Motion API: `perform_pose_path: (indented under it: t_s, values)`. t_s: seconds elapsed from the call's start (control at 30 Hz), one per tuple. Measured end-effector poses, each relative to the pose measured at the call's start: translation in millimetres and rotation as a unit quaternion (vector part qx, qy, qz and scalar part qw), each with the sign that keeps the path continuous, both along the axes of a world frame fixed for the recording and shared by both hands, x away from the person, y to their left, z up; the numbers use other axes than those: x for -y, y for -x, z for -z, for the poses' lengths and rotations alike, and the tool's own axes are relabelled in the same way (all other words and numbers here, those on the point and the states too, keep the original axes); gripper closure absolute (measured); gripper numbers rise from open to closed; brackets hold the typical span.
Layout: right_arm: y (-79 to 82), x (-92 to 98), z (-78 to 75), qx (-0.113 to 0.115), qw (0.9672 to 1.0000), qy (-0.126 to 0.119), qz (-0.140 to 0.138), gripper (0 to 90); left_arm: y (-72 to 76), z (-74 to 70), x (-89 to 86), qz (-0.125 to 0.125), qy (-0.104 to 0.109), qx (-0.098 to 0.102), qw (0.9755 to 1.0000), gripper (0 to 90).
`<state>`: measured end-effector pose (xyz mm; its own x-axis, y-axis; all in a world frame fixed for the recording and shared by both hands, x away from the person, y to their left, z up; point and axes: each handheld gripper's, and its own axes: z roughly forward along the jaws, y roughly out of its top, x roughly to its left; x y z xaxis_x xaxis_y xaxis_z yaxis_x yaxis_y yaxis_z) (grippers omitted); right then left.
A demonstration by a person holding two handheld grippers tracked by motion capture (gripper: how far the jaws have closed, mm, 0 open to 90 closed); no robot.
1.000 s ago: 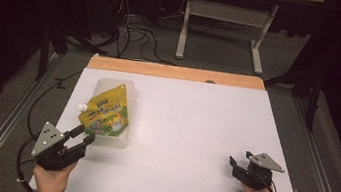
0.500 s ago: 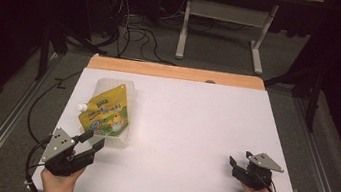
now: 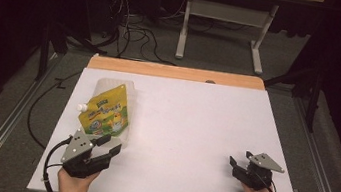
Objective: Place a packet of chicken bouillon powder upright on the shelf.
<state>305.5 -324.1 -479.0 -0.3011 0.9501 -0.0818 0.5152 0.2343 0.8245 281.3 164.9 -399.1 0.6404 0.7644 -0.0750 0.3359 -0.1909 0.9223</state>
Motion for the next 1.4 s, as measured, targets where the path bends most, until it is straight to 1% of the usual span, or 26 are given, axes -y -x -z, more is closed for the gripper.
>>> perform_pose_path:
  t_s: [0.1, 0.23, 0.4, 0.47, 0.53, 0.7, 0.9, 1.03, 1.17, 1.2, 1.4]
  values:
    - [0.1, 0.4, 0.0, 0.002, 1.0, -0.001, 0.0, 35.0, -5.0, 2.7, 11.0, 0.012, -0.004, -0.005, 0.9999, 50.6]
    - [0.4, 0.2, 0.1, 0.002, 1.0, -0.001, 0.001, 35.0, -8.4, 4.8, 18.8, 0.022, -0.005, -0.007, 0.9997, 50.3]
    - [0.3, 0.6, 0.0, 0.003, 1.0, -0.001, 0.002, 35.1, -14.1, 10.1, 29.3, 0.033, -0.002, -0.018, 0.9993, 50.0]
    - [0.4, 1.0, -0.2, 0.003, 1.0, -0.001, 0.001, 35.2, -15.6, 11.0, 33.1, 0.039, -0.005, -0.018, 0.9991, 49.9]
    - [0.6, 0.8, -0.2, 0.003, 1.0, -0.002, 0.002, 35.2, -16.6, 11.5, 36.2, 0.042, -0.007, -0.017, 0.9989, 49.8]
    - [0.4, 0.8, 0.0, 0.004, 1.0, -0.001, 0.002, 35.2, -19.7, 13.3, 42.5, 0.049, 0.001, -0.021, 0.9986, 49.4]
    - [0.0, 0.9, 0.0, 0.004, 1.0, 0.0, 0.002, 35.2, -24.0, 16.5, 52.5, 0.058, -0.005, -0.023, 0.998, 49.0]
    - [0.1, 1.0, 0.0, 0.004, 1.0, 0.0, 0.002, 35.2, -27.7, 20.6, 57.7, 0.061, -0.004, -0.031, 0.9976, 48.9]
    - [0.6, 0.8, -0.2, 0.003, 1.0, -0.002, 0.004, 35.2, -31.0, 23.7, 62.6, 0.065, -0.012, -0.035, 0.9972, 48.6]
    - [0.2, 1.2, -0.2, 0.003, 1.0, 0.0, 0.001, 35.2, -31.7, 24.5, 63.5, 0.065, -0.012, -0.036, 0.9972, 48.5]
    - [0.0, 1.1, 0.0, 0.004, 1.0, -0.001, 0.002, 35.2, -36.2, 28.0, 68.7, 0.068, -0.009, -0.041, 0.9968, 48.3]
